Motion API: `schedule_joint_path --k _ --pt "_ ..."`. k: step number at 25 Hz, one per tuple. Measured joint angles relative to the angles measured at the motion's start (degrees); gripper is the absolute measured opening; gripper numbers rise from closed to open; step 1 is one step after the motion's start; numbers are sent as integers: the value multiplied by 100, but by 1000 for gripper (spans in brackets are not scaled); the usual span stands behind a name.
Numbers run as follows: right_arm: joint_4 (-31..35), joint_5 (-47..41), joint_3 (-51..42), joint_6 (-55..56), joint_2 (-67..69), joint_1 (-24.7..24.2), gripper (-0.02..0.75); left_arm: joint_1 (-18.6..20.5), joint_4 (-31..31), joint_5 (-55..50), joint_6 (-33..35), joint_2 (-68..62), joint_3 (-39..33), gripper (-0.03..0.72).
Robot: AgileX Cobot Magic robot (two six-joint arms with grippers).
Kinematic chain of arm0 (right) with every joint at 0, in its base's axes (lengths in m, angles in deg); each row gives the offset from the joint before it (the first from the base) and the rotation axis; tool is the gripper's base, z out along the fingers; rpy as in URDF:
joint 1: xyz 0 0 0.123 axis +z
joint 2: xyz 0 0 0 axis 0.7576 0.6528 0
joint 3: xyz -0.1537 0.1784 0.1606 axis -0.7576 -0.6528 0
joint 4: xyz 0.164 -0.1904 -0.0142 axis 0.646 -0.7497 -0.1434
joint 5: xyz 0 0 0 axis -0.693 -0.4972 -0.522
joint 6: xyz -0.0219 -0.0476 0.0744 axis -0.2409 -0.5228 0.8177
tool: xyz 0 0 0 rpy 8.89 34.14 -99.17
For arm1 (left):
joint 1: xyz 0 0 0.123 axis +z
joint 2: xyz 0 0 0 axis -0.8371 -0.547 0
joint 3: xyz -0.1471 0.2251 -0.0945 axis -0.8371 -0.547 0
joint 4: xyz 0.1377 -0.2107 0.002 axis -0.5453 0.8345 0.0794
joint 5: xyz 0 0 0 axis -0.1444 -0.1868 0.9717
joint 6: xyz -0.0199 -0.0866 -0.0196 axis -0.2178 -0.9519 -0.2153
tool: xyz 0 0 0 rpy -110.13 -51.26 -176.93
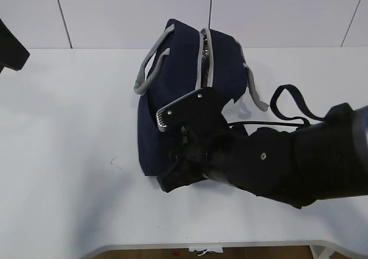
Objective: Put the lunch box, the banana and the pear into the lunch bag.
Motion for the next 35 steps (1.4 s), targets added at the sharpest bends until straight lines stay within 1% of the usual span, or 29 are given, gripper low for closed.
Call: schedule_joint_path --k 1,2,3,5,14,18,30,32,34,35 --pt "23 -74 9 0 0 0 353 0 0 0 0 0 0 323" --pt "32 -93 9 0 0 0 353 0 0 0 0 0 0 321" --pt "145 -213 9 11 0 0 314 0 0 0 0 0 0 317" --pt "248 -292 9 11 2 0 298 0 0 0 0 0 0 314" --pt "367 -409 9 11 2 0 286 0 120 0 0 0 0 312" --pt "444 -429 9 11 2 0 260 0 213 0 0 0 0 308" --pt "456 -433 9 -11 2 0 252 0 225 0 0 0 0 307" --pt "456 -442 9 -11 -10 0 164 0 234 0 0 0 0 307" --pt "456 -442 9 -21 -71 0 102 0 234 0 0 0 0 307" --pt "456 -442 9 -21 -97 0 87 0 234 0 0 0 0 307"
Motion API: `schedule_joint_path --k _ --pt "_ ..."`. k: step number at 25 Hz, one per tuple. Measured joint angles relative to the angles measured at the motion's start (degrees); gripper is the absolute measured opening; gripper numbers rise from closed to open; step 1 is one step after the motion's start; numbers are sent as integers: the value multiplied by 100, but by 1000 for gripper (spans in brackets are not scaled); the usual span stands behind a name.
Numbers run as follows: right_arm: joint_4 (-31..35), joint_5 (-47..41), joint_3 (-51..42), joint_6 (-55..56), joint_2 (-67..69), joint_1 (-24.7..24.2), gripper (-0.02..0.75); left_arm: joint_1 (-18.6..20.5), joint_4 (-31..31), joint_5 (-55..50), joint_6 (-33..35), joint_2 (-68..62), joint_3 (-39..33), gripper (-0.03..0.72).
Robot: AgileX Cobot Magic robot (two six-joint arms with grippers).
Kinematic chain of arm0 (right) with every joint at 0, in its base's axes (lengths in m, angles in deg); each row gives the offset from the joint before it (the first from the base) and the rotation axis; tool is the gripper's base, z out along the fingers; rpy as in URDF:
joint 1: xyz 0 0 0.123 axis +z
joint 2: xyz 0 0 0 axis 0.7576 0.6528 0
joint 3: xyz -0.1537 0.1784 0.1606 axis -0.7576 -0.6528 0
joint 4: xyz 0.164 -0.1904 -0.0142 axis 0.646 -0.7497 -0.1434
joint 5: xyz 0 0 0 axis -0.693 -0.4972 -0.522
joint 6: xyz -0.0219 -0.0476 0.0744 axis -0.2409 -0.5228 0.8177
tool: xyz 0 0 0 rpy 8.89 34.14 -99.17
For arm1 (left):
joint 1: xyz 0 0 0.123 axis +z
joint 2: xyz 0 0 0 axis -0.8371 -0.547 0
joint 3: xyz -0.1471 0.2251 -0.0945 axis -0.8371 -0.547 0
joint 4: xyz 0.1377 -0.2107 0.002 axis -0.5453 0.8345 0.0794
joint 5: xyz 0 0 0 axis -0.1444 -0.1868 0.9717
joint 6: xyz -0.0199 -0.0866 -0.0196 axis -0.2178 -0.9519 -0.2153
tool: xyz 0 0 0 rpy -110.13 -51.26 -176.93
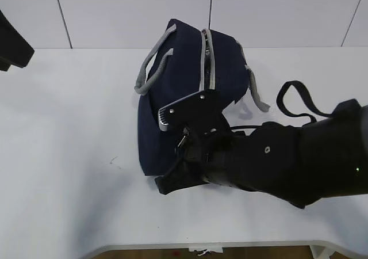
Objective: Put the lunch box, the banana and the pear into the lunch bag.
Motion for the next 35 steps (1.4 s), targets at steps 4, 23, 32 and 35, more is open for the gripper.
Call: schedule_joint_path --k 4,23,32,35 --pt "0 0 0 -47 -69 0 53 0 0 0 0 0 0 307" --pt "49 -87 0 -82 -105 0 1 0 26 0 0 0 0 307" --pt "752 -352 0 -311 -743 0 1 0 36 0 0 0 0 307" --pt "959 -372 0 -431 -910 0 1 0 36 0 0 0 0 307"
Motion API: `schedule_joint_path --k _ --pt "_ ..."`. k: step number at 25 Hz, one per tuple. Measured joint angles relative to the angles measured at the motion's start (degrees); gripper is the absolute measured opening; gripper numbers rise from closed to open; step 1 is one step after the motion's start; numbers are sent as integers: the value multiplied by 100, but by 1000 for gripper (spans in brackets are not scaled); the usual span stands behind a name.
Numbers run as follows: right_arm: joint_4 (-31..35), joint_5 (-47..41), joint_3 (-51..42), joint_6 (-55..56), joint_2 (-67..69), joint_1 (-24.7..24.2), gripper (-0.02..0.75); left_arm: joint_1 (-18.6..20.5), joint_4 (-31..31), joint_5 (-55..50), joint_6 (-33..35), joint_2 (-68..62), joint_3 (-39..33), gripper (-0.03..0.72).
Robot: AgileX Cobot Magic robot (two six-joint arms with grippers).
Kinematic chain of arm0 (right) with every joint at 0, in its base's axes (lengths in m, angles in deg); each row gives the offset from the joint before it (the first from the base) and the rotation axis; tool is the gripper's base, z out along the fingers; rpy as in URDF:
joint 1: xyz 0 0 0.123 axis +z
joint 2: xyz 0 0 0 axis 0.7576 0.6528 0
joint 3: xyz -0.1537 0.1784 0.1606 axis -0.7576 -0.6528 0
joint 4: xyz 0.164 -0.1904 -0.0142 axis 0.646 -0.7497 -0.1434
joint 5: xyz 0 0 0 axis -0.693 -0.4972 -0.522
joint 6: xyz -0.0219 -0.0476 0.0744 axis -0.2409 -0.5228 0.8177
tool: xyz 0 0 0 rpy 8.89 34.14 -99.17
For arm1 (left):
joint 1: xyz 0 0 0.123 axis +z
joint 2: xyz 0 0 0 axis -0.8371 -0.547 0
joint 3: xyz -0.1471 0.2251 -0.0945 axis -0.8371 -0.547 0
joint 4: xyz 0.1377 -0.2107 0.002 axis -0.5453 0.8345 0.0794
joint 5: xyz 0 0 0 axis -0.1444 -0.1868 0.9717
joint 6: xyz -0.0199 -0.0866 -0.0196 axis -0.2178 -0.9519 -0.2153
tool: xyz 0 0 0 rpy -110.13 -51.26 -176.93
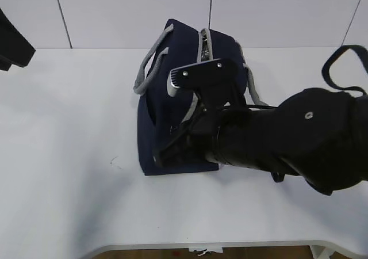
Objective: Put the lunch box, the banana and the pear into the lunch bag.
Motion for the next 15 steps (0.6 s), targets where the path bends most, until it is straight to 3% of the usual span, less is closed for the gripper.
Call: schedule_joint_path --k 2,11,15 --pt "348 0 0 -265 -116 0 1 0 11 0 0 0 0 307" --pt "3397 272 84 -3278 -617 0 1 0 150 0 0 0 0 307" --pt "3893 482 293 -3924 -803 0 1 0 197 0 0 0 0 307"
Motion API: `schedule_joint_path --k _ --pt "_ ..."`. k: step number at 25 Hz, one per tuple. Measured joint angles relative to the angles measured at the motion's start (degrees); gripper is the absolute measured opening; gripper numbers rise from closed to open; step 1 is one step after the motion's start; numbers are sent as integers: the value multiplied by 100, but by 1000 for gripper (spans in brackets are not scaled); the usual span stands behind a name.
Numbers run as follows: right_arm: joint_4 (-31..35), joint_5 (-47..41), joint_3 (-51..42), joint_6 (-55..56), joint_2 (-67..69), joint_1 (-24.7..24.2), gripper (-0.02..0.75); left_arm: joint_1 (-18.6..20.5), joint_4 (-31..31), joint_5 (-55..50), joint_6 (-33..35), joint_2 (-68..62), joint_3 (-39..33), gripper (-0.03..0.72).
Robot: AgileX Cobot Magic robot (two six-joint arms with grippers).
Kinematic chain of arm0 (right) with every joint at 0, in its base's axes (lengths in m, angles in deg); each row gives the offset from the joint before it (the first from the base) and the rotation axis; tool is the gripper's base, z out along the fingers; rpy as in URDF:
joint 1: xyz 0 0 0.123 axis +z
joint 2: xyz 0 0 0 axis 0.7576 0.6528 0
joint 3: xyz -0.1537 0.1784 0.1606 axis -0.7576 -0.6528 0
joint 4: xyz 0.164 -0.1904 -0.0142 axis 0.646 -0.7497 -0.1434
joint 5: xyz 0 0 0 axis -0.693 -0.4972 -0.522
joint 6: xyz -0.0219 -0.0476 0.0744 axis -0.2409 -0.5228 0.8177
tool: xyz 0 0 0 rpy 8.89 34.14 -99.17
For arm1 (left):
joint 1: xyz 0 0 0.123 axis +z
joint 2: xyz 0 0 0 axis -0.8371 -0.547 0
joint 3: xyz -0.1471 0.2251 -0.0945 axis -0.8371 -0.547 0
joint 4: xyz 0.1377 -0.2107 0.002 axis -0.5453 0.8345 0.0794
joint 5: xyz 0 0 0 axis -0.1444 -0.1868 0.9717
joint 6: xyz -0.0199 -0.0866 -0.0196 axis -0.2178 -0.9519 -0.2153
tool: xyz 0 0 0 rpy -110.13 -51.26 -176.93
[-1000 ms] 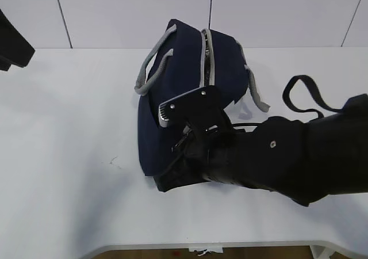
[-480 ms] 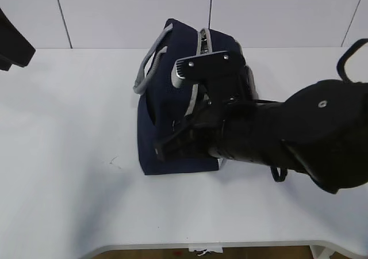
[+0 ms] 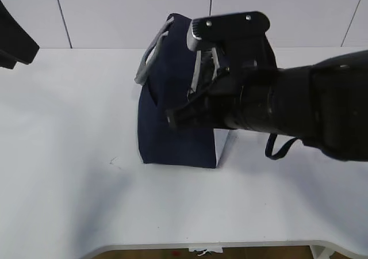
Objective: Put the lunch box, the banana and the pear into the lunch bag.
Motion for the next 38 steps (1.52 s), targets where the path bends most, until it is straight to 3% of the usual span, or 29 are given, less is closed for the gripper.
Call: schedule_joint_path --k 10,17,24,30,34,38 --pt "146 299 789 -556 -24 0 1 0 10 0 96 0 0 307" --pt "149 321 905 -655 -24 0 1 -46 12 0 825 -112 0 307" --pt "149 321 905 -712 -11 0 1 -881 12 479 1472 -1152 0 307" --pt "151 496 1062 -719 143 0 1 -1053 12 810 1596 -1489 0 312" --pt "185 575 1359 -719 259 0 1 -1111 126 1284 1846 -1914 0 392" --pt "187 580 1428 -719 257 0 1 -1111 323 1519 2125 -2036 0 407"
